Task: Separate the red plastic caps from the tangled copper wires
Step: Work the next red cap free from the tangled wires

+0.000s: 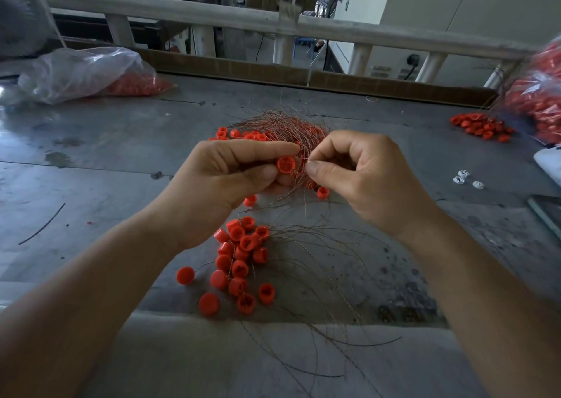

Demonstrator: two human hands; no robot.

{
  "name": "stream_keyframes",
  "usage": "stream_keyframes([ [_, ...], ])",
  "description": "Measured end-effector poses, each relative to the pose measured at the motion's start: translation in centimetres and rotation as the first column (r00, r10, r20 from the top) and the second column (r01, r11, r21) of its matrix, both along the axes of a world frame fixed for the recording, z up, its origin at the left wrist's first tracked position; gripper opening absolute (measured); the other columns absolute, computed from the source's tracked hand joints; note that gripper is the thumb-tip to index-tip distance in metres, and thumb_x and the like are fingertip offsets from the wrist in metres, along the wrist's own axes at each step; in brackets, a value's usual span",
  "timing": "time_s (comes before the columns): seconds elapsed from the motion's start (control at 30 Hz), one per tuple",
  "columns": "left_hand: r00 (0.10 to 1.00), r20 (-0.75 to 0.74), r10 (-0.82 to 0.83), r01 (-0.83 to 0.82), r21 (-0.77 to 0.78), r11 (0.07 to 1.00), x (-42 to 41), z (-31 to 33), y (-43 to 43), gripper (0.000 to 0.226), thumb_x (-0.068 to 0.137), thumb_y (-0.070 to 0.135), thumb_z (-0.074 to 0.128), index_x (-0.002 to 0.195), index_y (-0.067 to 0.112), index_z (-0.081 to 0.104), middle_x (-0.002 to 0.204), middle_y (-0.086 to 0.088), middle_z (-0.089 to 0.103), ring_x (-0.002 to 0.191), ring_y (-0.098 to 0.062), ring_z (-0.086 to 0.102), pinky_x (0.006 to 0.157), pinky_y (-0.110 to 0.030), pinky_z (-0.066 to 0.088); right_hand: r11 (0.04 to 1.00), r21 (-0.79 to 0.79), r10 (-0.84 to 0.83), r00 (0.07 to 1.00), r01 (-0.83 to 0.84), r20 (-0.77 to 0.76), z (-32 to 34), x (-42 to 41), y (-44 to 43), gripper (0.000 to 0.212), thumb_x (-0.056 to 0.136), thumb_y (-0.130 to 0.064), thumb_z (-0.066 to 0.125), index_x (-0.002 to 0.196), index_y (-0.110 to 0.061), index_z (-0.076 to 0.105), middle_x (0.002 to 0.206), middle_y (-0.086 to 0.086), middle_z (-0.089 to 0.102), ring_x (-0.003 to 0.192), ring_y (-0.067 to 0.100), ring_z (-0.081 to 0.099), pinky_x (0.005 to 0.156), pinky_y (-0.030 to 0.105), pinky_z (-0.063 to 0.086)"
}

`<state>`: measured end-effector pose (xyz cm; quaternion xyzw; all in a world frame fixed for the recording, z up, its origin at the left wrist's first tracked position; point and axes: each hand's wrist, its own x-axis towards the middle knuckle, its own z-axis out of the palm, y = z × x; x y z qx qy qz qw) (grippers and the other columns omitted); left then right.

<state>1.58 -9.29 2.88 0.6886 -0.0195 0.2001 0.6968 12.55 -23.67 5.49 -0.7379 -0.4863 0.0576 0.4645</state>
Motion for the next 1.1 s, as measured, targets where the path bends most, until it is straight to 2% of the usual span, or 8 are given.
stream_keyframes([
  [0.2,1.0,0.007,0.001,-0.001,0.031,1.0,-0.09,0.01,0.09,0.031,0.068,0.012,0.062,0.089,0.032,0.074,0.088,0.004,0.073,0.083,-0.009,0.068,0.074,-0.016,0.051,1.0,-0.011,-0.006,1.0,0.006,0.001,-0.01,-0.07,-0.01,0.022,0.081,-0.012,0.066,0.064,-0.023,0.059,0.049,-0.011,0.05,0.047,0.0,0.045,0.047,0.014,0.036],
  [0.3,1.0,0.013,-0.017,0.017,0.034,0.999,-0.19,0.07,0.03,0.028,0.067,0.015,0.067,0.09,0.03,0.074,0.087,0.004,0.073,0.082,-0.008,0.068,0.073,-0.015,0.051,1.0,-0.021,-0.004,1.0,0.004,0.002,0.02,-0.09,-0.04,0.02,0.081,-0.013,0.065,0.065,-0.022,0.06,0.052,-0.01,0.051,0.048,0.002,0.045,0.048,0.019,0.038],
  [0.43,1.0,0.017,-0.006,0.006,0.023,1.0,-0.22,0.12,0.01,0.03,0.064,0.014,0.065,0.088,0.029,0.075,0.086,0.004,0.073,0.08,-0.008,0.068,0.072,-0.015,0.052,1.0,-0.019,0.001,1.0,-0.001,-0.004,0.06,-0.17,-0.06,0.02,0.081,-0.012,0.065,0.065,-0.022,0.06,0.054,-0.008,0.053,0.05,0.004,0.047,0.051,0.027,0.042],
  [0.73,1.0,0.001,-0.03,0.03,0.003,1.0,-0.27,0.26,-0.12,0.029,0.066,0.012,0.063,0.087,0.028,0.075,0.082,0.005,0.073,0.076,-0.007,0.068,0.07,-0.015,0.052,1.0,-0.014,0.005,1.0,-0.005,-0.005,0.03,-0.13,-0.07,0.019,0.082,-0.011,0.065,0.066,-0.02,0.06,0.05,-0.01,0.05,0.046,0.001,0.044,0.046,0.016,0.037],
  [0.8,1.0,-0.003,-0.031,0.031,0.004,1.0,-0.27,0.3,-0.12,0.026,0.064,0.017,0.07,0.087,0.029,0.075,0.083,0.004,0.073,0.077,-0.008,0.068,0.07,-0.015,0.052,1.0,-0.007,0.004,1.0,-0.004,-0.01,0.02,-0.11,-0.09,0.02,0.082,-0.011,0.065,0.065,-0.02,0.06,0.048,-0.011,0.05,0.045,0.0,0.044,0.046,0.014,0.036],
  [0.87,1.0,-0.006,-0.026,0.027,0.003,1.0,-0.26,0.26,-0.08,0.028,0.061,0.02,0.067,0.086,0.03,0.075,0.085,0.004,0.073,0.078,-0.008,0.068,0.071,-0.016,0.052,1.0,-0.008,0.003,1.0,-0.003,-0.003,-0.01,-0.11,-0.09,0.019,0.082,-0.011,0.065,0.065,-0.02,0.06,0.048,-0.011,0.049,0.045,-0.001,0.044,0.046,0.013,0.035],
  [0.97,1.0,-0.007,-0.025,0.025,0.011,1.0,-0.24,0.18,0.06,0.032,0.068,0.009,0.06,0.088,0.03,0.075,0.087,0.003,0.073,0.08,-0.009,0.068,0.073,-0.017,0.053,1.0,0.0,0.01,1.0,-0.01,0.004,0.0,-0.14,-0.1,0.017,0.082,-0.012,0.065,0.067,-0.019,0.061,0.052,-0.01,0.051,0.047,0.0,0.045,0.047,0.014,0.037],
  [1.1,1.0,-0.008,-0.022,0.022,0.017,1.0,-0.28,0.19,0.15,0.034,0.069,0.008,0.059,0.089,0.03,0.074,0.09,0.003,0.073,0.083,-0.011,0.069,0.075,-0.018,0.053,0.999,0.013,0.034,0.999,-0.034,0.02,0.09,-0.25,-0.13,0.014,0.082,-0.011,0.065,0.071,-0.019,0.062,0.057,-0.01,0.054,0.052,0.002,0.048,0.05,0.015,0.041],
])
